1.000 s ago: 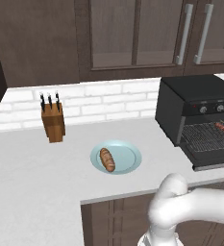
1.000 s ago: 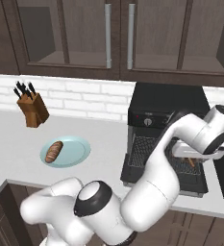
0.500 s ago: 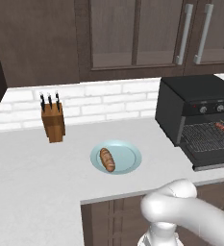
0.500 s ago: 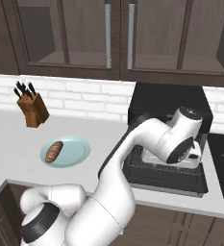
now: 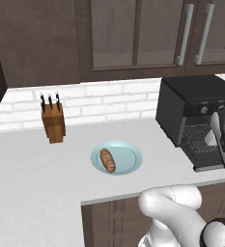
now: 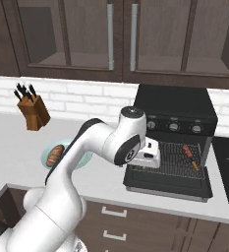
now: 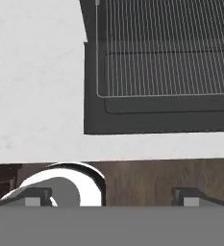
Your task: Pick up the kebab skewer and baguette bread, and place them inside the toaster oven. Close the toaster oven door and start by setting the timer.
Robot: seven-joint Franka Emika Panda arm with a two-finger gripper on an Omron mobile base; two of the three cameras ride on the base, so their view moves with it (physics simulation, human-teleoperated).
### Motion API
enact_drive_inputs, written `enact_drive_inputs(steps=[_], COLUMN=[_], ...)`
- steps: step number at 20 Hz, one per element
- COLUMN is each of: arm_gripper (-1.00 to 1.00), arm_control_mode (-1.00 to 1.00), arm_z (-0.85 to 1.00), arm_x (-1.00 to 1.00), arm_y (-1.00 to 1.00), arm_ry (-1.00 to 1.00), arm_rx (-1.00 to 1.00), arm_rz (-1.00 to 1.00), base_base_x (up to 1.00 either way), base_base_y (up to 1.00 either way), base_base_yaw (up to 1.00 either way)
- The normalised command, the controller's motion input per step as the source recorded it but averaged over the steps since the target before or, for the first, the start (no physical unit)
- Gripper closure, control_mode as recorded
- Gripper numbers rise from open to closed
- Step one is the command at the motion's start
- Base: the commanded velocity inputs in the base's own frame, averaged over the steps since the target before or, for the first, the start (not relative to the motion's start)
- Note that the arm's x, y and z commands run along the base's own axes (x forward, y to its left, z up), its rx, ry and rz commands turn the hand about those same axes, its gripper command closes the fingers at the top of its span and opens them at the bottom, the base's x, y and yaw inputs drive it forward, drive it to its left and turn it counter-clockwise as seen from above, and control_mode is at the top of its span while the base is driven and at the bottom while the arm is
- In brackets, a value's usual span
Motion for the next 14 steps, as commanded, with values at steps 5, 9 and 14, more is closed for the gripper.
enact_drive_inputs(steps=[5,9,14], arm_gripper=[-1.00,-1.00,-1.00], arm_control_mode=[-1.00,-1.00,-1.00], arm_z=[-0.01,-0.02,-0.09], arm_x=[0.09,0.13,0.14], arm_y=[1.00,1.00,1.00], arm_ry=[-0.01,-0.09,-0.16], arm_rx=[0.00,0.00,0.00], arm_rz=[-0.02,-0.01,0.00], base_base_x=[0.00,0.00,0.00], base_base_y=[0.00,0.00,0.00], base_base_yaw=[0.00,0.00,0.00])
